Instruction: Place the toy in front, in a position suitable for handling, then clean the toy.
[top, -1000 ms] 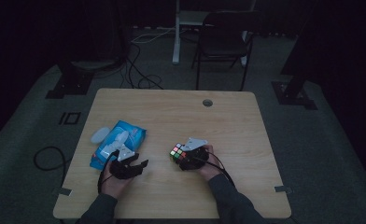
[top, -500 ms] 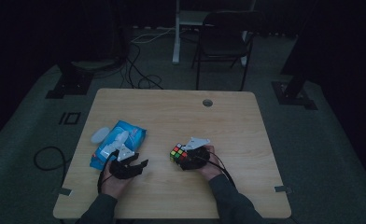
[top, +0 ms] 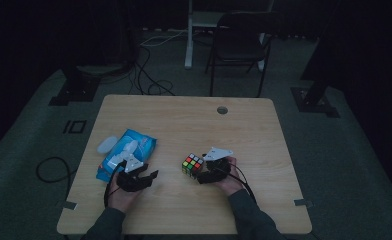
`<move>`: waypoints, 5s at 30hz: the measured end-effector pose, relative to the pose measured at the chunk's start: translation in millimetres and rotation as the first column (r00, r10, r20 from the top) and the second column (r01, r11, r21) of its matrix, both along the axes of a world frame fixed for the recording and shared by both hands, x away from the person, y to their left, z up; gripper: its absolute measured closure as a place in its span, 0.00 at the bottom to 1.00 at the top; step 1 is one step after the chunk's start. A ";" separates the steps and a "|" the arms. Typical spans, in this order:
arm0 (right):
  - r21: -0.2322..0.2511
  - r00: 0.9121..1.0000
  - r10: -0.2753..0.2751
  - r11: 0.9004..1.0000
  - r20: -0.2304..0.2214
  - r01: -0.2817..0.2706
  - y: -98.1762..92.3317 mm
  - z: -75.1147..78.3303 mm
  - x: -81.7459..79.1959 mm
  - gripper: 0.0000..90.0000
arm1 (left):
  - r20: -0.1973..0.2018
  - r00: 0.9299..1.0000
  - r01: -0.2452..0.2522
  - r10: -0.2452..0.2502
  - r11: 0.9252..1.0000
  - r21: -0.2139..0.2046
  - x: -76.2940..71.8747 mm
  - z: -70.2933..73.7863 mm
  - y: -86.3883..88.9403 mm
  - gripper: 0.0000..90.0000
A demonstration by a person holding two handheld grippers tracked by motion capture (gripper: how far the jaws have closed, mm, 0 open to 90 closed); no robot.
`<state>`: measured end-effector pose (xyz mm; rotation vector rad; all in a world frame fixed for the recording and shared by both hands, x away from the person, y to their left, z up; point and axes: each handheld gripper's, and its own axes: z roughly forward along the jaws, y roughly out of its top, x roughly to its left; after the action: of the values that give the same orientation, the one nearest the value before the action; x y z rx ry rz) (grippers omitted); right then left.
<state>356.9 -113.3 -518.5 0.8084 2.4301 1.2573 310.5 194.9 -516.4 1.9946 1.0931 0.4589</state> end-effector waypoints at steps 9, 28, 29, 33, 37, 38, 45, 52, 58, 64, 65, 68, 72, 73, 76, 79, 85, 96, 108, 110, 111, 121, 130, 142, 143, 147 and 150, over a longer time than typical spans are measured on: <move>0.016 1.000 -0.012 1.000 -0.004 0.012 -11.0 0.8 -10.1 0.23 | 0.011 1.000 0.000 0.000 1.000 -0.003 -1.6 4.0 0.2 0.55; 0.055 0.999 -0.039 0.998 -0.014 0.040 -20.7 2.3 -8.5 0.27 | 0.155 0.984 -0.095 0.089 0.995 0.037 -12.4 53.6 41.7 0.51; 0.054 0.999 -0.038 0.998 -0.013 0.039 -21.0 2.2 -8.9 0.27 | 0.172 0.979 -0.114 0.107 0.993 0.033 -12.1 55.4 47.2 0.49; 0.062 0.999 -0.042 0.997 -0.012 0.042 -21.0 1.3 -11.0 0.27 | 0.185 0.972 -0.150 0.144 0.988 0.021 -8.3 57.5 63.0 0.47; 0.059 0.999 -0.043 0.997 -0.016 0.043 -20.6 -0.6 -11.4 0.26 | 0.153 0.977 -0.155 0.147 0.987 0.043 4.3 51.7 75.9 0.47; 0.061 0.999 -0.043 0.997 -0.016 0.044 -20.8 -0.7 -11.3 0.26 | 0.146 0.980 -0.147 0.138 0.988 0.049 7.0 50.3 76.3 0.47; 0.065 0.998 -0.055 0.996 -0.022 0.056 -23.2 -1.9 -10.7 0.26 | 0.061 0.993 -0.106 0.099 0.987 0.119 26.2 39.1 70.4 0.48; 0.067 0.998 -0.062 0.996 -0.021 0.063 -25.2 -1.9 -11.4 0.27 | 0.008 0.993 -0.122 0.121 0.988 0.099 39.4 36.7 69.5 0.73; 0.074 0.998 -0.069 0.995 -0.014 0.069 -27.6 -0.8 -11.2 0.27 | -0.002 0.993 -0.118 0.119 0.989 0.093 39.6 36.2 67.0 0.81; 0.074 0.998 -0.067 0.995 -0.015 0.068 -27.4 -0.9 -11.5 0.27 | -0.001 0.989 -0.151 0.151 0.988 0.036 40.8 40.6 77.6 0.86; 0.074 0.998 -0.068 0.995 -0.014 0.069 -27.4 -1.0 -11.6 0.27 | -0.001 0.988 -0.155 0.155 0.987 0.040 40.9 41.1 78.1 0.91; 0.073 0.997 -0.070 0.995 -0.015 0.070 -27.3 -1.2 -11.6 0.27 | -0.004 0.989 -0.147 0.148 0.988 0.055 41.5 41.4 76.9 0.97; 0.074 0.997 -0.070 0.995 -0.011 0.071 -27.4 -1.1 -11.8 0.27 | 0.005 0.995 -0.101 0.101 0.994 0.034 41.4 47.7 68.0 0.98; 0.075 0.998 -0.070 0.995 -0.011 0.070 -27.5 -0.9 -11.8 0.27 | 0.012 0.996 -0.091 0.091 0.996 0.017 41.2 50.9 66.1 0.98; 0.075 0.997 -0.070 0.995 -0.012 0.070 -27.8 -0.8 -11.8 0.27 | 0.036 0.998 -0.055 0.056 0.998 -0.017 41.1 62.1 59.5 0.98; 0.075 0.997 -0.070 0.995 -0.012 0.070 -27.5 -1.1 -11.9 0.27 | 0.056 0.998 -0.007 0.010 0.999 -0.051 40.7 72.9 51.6 0.98; 0.071 0.998 -0.067 0.995 -0.014 0.068 -26.6 -1.7 -12.6 0.27 | 0.091 0.996 0.000 0.007 0.997 -0.076 42.2 80.2 47.2 0.98; 0.068 0.998 -0.067 0.995 -0.013 0.068 -26.4 -1.9 -13.1 0.27 | 0.015 0.988 -0.156 0.156 0.982 0.104 40.2 41.1 62.6 0.73; 0.065 0.998 -0.062 0.996 -0.014 0.063 -24.8 -2.9 -13.0 0.27 | -0.079 0.987 -0.138 0.142 0.989 0.054 46.6 27.9 65.7 0.58; 0.066 0.998 -0.063 0.996 -0.015 0.064 -24.8 -2.9 -13.0 0.27 | -0.098 0.987 -0.125 0.126 0.992 0.020 47.8 28.0 68.5 0.68; 0.066 0.998 -0.063 0.996 -0.015 0.064 -24.8 -2.8 -13.0 0.27 | -0.103 0.987 -0.127 0.127 0.992 0.007 48.3 27.7 69.6 0.70; 0.065 0.998 -0.065 0.996 -0.016 0.066 -24.9 -2.8 -12.6 0.28 | -0.110 0.984 -0.152 0.142 0.984 -0.092 49.4 31.6 81.7 0.93; 0.074 0.998 -0.059 0.995 -0.015 0.060 -22.8 -1.6 -12.9 0.27 | -0.052 0.992 -0.118 0.114 0.990 -0.082 44.2 44.6 75.8 0.95; 0.073 0.999 -0.036 0.997 -0.014 0.037 -16.2 -0.3 -13.8 0.24 | 0.035 0.999 -0.017 0.024 0.983 -0.182 40.7 69.6 61.1 0.96; 0.072 0.999 -0.036 0.997 -0.013 0.037 -15.6 -0.3 -13.6 0.24 | 0.046 0.999 -0.008 0.017 0.980 -0.197 40.3 72.2 60.5 0.96; 0.068 0.999 -0.036 0.997 -0.013 0.036 -13.4 -0.3 -12.9 0.23 | 0.076 0.997 0.039 -0.020 0.968 -0.250 40.5 82.6 56.2 0.96; 0.067 0.999 -0.033 0.997 -0.014 0.034 -11.2 -0.6 -11.7 0.21 | 0.086 0.996 0.055 -0.035 0.968 -0.245 43.0 87.6 50.1 0.95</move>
<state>345.2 -124.6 -519.1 0.8741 2.3855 1.3314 353.5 245.0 -428.8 1.7628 1.0010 0.3580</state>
